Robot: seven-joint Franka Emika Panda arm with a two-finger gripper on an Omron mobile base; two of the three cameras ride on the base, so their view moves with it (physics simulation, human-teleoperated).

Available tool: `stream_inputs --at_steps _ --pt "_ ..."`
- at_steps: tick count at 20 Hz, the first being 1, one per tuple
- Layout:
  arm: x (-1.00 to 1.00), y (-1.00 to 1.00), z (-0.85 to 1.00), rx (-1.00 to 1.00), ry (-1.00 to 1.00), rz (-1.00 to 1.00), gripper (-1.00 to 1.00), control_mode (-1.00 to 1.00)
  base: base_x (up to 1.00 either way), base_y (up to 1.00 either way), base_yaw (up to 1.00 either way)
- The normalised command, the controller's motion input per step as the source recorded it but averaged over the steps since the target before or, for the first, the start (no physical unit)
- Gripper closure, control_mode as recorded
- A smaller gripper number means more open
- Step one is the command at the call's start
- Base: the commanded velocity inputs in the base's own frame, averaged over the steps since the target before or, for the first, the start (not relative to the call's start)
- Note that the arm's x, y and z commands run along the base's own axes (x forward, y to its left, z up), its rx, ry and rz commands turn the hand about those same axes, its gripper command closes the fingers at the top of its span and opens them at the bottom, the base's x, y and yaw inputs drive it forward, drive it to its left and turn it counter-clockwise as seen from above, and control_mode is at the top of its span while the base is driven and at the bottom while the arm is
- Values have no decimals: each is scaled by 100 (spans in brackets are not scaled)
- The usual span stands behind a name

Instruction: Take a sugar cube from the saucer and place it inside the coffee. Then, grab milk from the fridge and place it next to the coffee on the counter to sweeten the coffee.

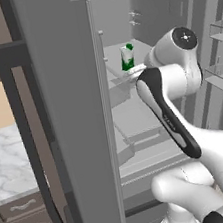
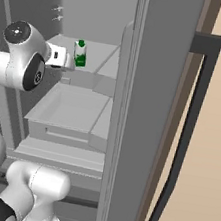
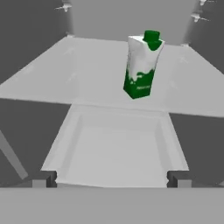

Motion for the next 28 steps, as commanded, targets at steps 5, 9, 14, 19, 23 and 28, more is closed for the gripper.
stream_inputs --at_steps 5,9,14,19,23,28 --pt "8 -8 28 3 0 -1 -100 -100 0 0 0" --pt "23 -36 -24 -9 -20 -1 -100 -100 0 0 0" --pt "62 -25 -1 0 -3 -10 -100 -100 0 0 0" --pt "59 -2 -2 8 0 -10 -100 -100 0 0 0" --pt "47 0 0 4 0 -6 -100 -100 0 0 0" --pt "34 0 -3 5 0 0 -100 -100 0 0 0"
